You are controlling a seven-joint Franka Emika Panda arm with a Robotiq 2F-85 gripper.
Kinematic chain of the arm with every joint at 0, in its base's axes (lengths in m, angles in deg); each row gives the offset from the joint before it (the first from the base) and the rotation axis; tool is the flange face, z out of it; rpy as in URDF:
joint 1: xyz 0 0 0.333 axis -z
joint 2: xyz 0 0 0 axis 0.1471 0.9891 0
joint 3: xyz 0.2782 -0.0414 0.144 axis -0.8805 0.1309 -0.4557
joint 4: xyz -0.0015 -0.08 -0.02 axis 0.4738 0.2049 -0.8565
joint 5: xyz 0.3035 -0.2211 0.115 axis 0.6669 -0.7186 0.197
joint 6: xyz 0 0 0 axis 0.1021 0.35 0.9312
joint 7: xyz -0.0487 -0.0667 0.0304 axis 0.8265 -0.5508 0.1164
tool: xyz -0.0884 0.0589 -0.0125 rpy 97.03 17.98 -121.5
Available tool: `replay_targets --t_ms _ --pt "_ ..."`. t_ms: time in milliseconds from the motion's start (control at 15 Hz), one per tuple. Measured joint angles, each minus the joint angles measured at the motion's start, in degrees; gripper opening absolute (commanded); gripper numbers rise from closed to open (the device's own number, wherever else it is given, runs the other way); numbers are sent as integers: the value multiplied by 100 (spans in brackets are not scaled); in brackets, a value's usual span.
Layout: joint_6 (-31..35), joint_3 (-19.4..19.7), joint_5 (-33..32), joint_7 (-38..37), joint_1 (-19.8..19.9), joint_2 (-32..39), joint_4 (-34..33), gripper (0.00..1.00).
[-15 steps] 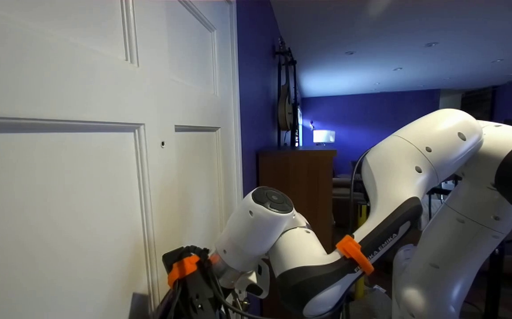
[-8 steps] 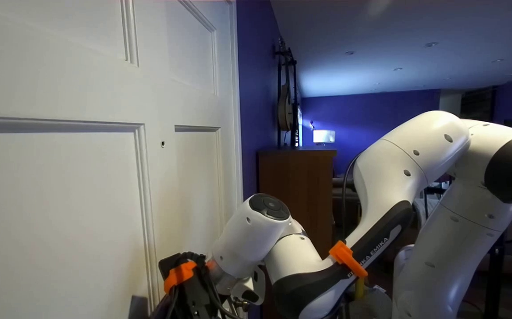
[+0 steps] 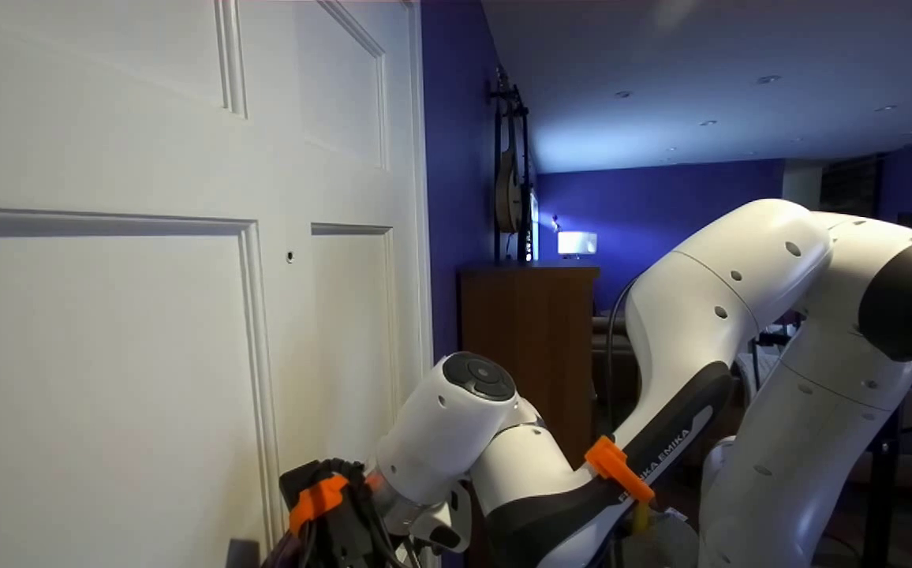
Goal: Remove the hat from on top of the cabinet and hang it on the door
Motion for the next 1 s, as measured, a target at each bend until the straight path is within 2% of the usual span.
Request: replay_targets --t_ms 200,800,1000 --pt "-3 -52 18 0 -12 56 30 99" --pt "-24 -39 381 6 -96 240 31 100" --pt "-235 -33 589 6 -116 245 -19 100"
